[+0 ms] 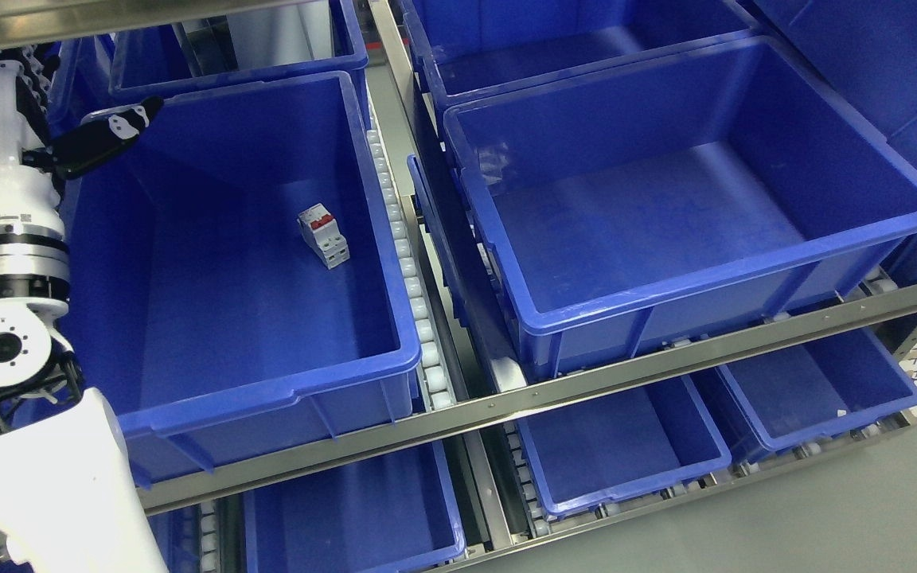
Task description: Place circuit breaker on shelf
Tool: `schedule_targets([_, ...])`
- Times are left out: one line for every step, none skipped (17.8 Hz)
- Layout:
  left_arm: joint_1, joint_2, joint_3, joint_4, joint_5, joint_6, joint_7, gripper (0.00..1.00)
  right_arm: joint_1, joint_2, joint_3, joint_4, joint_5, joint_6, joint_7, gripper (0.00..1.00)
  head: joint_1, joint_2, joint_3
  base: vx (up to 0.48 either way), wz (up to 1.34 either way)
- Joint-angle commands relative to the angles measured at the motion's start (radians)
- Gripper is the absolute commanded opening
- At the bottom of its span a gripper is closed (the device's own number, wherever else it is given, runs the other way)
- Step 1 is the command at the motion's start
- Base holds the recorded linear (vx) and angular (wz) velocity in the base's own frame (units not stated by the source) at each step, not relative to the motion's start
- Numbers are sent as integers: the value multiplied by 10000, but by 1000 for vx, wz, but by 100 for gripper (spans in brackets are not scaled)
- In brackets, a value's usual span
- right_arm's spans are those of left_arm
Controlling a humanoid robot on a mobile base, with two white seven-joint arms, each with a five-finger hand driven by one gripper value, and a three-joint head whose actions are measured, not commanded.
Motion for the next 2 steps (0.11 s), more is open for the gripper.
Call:
schedule_targets([-66,88,10,-613,6,39,-2,100,9,-175,0,0,0,-8,8,100,0,0,0,0,0])
schedule_targets([-35,88,10,-613,6,24,-2,100,-6,-175,0,0,0,-8,8,100,0,0,0,0,0])
